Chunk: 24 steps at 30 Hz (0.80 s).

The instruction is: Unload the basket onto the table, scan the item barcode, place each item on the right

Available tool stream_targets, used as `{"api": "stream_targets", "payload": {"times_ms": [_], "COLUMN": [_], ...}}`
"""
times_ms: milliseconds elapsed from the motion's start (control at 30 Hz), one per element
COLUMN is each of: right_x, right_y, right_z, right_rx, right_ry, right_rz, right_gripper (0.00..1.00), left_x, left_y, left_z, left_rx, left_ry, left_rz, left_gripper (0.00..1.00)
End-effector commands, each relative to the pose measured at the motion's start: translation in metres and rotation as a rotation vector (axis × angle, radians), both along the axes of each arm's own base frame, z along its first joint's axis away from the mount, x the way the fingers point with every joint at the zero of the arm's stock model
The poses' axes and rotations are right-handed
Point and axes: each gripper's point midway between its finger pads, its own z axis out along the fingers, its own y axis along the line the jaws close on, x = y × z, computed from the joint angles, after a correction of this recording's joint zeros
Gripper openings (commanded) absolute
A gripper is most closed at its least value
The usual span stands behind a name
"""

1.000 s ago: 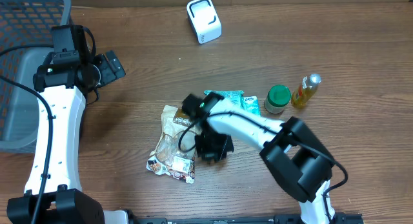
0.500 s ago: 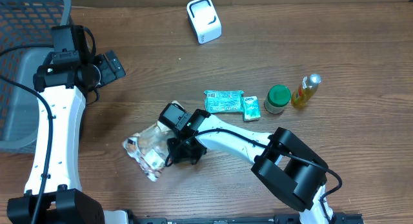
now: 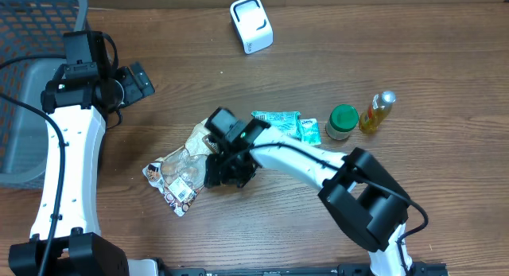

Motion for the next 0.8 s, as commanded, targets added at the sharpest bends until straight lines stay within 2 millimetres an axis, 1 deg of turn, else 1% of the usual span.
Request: {"api": "stream_targets", "payload": {"times_ms": [0, 67, 133, 200, 233, 300, 333, 367, 767], "right_x": [0.015, 0.032, 0.052, 0.067, 0.076, 0.085, 0.088, 0.09, 0.091], "right_y": [0.01, -0.001, -0.012, -0.024, -0.031, -0.04, -0.042, -0.044, -0.046], "right_z": [0.054, 0.053, 0.047, 0.042, 0.039, 0.037, 0.036, 0.036, 0.036], "right_rx": [0.133, 0.079, 0.017, -0.041, -0.079, -0.124, -0.141, -0.152, -0.158], "right_ry": [-0.023, -0.088, -0.164, -0.224, -0.261, -0.302, -0.318, -0.329, -0.334], "right_rz": [0.041, 0.009, -0.032, -0.065, -0.084, -0.104, -0.11, -0.113, -0.118], "right_gripper": [0.55, 0.56, 0.57, 0.61, 0.68, 0.8, 0.96, 1.0, 1.0], "left_x": [0.002, 0.002, 0.002, 0.002, 0.002, 0.002, 0.002, 0.002, 0.002], "left_y": [0.005, 0.005, 0.005, 0.005, 0.005, 0.005, 0.005, 0.005, 0.005], "left_z": [0.002, 0.002, 0.002, 0.002, 0.002, 0.002, 0.002, 0.002, 0.002], "left_rx": [0.008, 0.008, 0.008, 0.008, 0.008, 0.008, 0.008, 0.008, 0.008], "left_ry": [-0.006, -0.006, -0.006, -0.006, -0.006, -0.006, -0.006, -0.006, -0.006], "left_rz": [0.008, 0.008, 0.008, 0.008, 0.008, 0.008, 0.008, 0.008, 0.008], "left_gripper": [1.0, 0.99, 0.99, 0.99, 1.0, 1.0, 0.99, 1.0, 0.99]}}
